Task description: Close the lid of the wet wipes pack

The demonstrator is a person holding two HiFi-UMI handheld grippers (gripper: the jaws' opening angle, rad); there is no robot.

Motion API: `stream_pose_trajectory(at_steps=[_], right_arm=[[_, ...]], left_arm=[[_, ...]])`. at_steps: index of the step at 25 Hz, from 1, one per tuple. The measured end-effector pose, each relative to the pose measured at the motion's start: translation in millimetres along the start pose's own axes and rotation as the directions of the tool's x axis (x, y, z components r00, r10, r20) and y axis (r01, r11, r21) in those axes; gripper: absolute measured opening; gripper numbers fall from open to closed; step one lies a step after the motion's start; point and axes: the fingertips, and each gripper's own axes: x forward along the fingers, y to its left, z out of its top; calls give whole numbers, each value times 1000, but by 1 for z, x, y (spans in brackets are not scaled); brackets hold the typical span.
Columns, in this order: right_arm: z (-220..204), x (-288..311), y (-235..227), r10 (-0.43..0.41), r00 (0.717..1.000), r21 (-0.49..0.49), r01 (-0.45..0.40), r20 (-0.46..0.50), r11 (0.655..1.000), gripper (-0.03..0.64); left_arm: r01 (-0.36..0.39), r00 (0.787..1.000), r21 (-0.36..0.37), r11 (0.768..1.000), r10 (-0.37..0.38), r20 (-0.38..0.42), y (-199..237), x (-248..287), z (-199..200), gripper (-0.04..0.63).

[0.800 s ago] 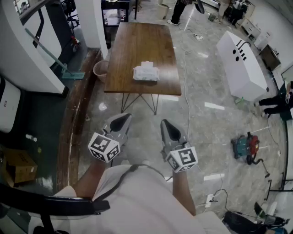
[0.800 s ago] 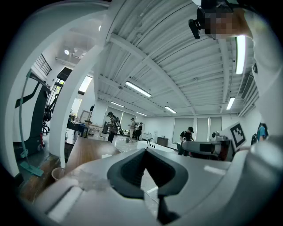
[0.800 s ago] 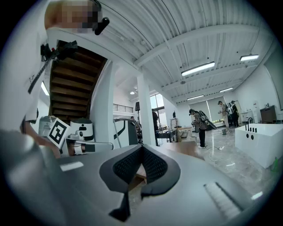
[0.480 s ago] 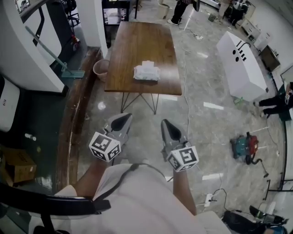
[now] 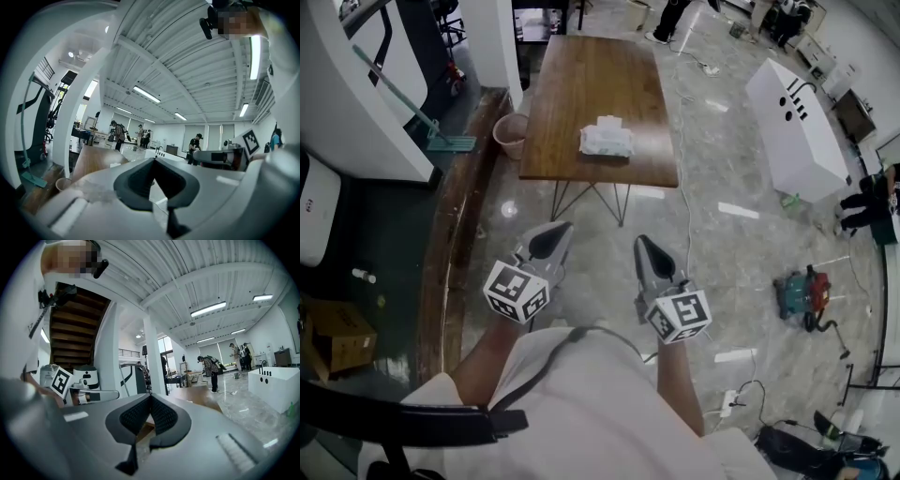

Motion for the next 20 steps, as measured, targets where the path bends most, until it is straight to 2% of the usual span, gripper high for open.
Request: stream_pose_trajectory(at_steps=[20], right_arm=[[-17, 14, 44, -31, 999, -5, 31, -19, 1000, 9]], left_arm=[[20, 1000, 2, 1000, -20, -13, 34, -44, -8, 3]])
